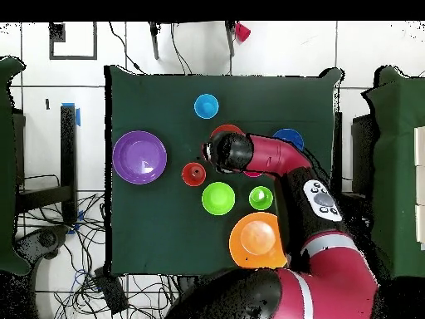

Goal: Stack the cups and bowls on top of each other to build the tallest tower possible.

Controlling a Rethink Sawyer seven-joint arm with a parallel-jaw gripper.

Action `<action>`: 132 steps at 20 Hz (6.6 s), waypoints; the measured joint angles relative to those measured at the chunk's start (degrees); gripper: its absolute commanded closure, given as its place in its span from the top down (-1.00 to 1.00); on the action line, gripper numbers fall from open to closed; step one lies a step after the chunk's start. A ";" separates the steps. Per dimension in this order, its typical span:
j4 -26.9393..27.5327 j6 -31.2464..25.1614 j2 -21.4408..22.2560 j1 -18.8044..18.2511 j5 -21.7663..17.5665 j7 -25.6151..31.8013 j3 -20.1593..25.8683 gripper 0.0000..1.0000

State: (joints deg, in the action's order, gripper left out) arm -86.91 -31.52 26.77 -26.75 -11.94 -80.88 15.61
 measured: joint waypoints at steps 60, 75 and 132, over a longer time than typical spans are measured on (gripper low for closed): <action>5.70 -5.38 -4.45 1.27 -0.04 0.00 1.51 1.00; 7.41 -6.35 -1.22 3.82 -2.79 0.00 -0.63 1.00; 8.67 0.21 0.61 4.97 -7.16 0.00 -8.24 1.00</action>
State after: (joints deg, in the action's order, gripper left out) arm -78.23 -31.31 27.38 -21.77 -19.10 -80.88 7.37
